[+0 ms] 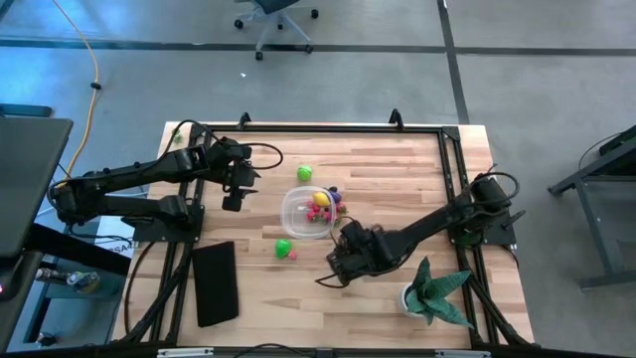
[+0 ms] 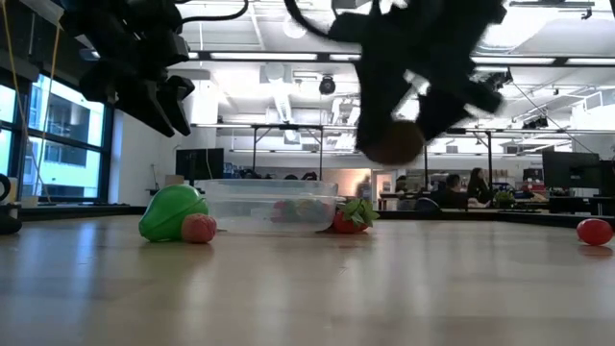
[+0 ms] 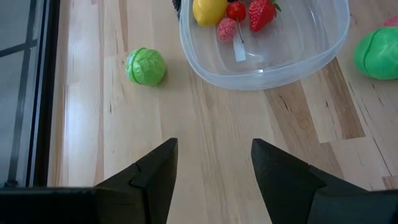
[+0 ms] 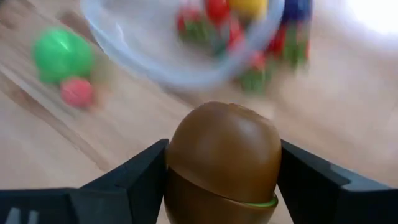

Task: Pick and placing Produce into tupperware
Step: Put the kiwi into the transparent bin

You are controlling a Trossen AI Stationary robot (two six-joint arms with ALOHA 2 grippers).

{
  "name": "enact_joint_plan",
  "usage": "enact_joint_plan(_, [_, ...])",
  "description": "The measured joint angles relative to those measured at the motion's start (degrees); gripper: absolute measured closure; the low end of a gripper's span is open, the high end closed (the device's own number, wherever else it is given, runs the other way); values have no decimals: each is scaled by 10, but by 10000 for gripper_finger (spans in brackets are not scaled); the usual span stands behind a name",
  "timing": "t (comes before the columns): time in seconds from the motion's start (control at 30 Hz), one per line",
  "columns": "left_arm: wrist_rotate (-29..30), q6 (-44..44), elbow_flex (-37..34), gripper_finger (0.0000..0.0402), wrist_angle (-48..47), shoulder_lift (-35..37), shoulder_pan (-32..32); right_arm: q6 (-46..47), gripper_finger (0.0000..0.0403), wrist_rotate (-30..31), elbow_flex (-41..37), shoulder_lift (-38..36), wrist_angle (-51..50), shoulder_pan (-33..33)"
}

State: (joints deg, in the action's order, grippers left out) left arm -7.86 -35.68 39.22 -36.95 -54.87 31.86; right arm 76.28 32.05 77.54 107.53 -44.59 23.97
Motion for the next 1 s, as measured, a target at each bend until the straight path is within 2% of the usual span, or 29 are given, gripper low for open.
enact_joint_plan(0.13, [0, 0, 0, 208, 0, 0, 0, -141, 151, 66, 47, -1, -6, -14])
enact_joint_plan(0.37, [0, 0, 0, 208, 0, 0, 0, -344, 151, 56, 107, -1, 34, -88])
enact_joint_plan(0.53, [0, 0, 0, 208, 0, 0, 0, -456, 151, -34, 99, 0, 119, -162])
enact_joint_plan(0.7, [0, 0, 0, 208, 0, 0, 0, -523, 151, -143, 78, 24, 197, -226])
enact_joint_plan(0.87, [0, 0, 0, 208, 2, 0, 0, -572, 151, -226, 78, 68, 246, -267])
enact_joint_plan(1.0, [0, 0, 0, 208, 2, 0, 0, -599, 151, -270, 79, 102, 281, -285])
